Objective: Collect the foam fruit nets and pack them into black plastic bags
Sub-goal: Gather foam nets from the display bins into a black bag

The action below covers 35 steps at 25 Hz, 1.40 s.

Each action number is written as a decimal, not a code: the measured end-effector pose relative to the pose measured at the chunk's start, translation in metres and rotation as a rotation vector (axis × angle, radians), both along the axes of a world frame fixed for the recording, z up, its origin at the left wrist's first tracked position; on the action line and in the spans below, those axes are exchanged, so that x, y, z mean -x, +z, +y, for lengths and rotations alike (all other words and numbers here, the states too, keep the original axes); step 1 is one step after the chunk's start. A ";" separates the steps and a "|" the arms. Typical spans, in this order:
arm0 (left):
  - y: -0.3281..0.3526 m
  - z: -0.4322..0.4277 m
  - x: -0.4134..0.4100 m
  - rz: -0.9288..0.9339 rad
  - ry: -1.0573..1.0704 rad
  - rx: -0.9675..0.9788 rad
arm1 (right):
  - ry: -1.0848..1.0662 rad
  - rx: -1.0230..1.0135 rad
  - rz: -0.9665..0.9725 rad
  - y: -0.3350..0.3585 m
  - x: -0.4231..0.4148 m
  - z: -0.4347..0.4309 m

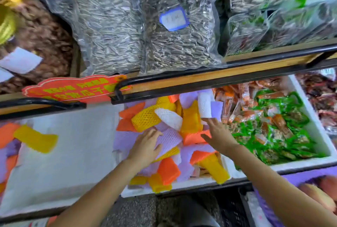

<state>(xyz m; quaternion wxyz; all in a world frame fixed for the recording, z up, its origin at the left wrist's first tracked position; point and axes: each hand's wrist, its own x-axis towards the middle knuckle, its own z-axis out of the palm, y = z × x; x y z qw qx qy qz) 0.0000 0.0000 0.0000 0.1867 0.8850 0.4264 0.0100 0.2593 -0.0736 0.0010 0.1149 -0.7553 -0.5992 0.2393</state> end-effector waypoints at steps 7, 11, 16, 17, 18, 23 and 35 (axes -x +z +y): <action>-0.039 0.003 -0.029 0.196 0.226 0.127 | 0.292 0.093 -0.242 -0.046 0.003 0.043; -0.020 -0.007 -0.026 -0.084 0.449 0.155 | 0.294 -0.193 -0.111 -0.036 -0.015 0.049; 0.020 -0.030 -0.013 -0.324 0.841 0.020 | -0.064 -0.346 0.233 0.013 -0.025 0.037; 0.026 -0.035 -0.017 -0.357 0.891 0.042 | -0.112 -0.351 0.279 0.023 -0.022 0.033; 0.029 -0.039 -0.024 -0.405 0.917 0.076 | -0.134 -0.361 0.301 0.028 -0.015 0.028; 0.032 -0.069 -0.076 -0.779 0.856 0.401 | -0.035 -0.311 0.434 0.031 0.042 -0.006; 0.057 -0.089 -0.060 -1.065 0.760 0.811 | 0.293 -0.243 0.587 0.032 0.047 -0.029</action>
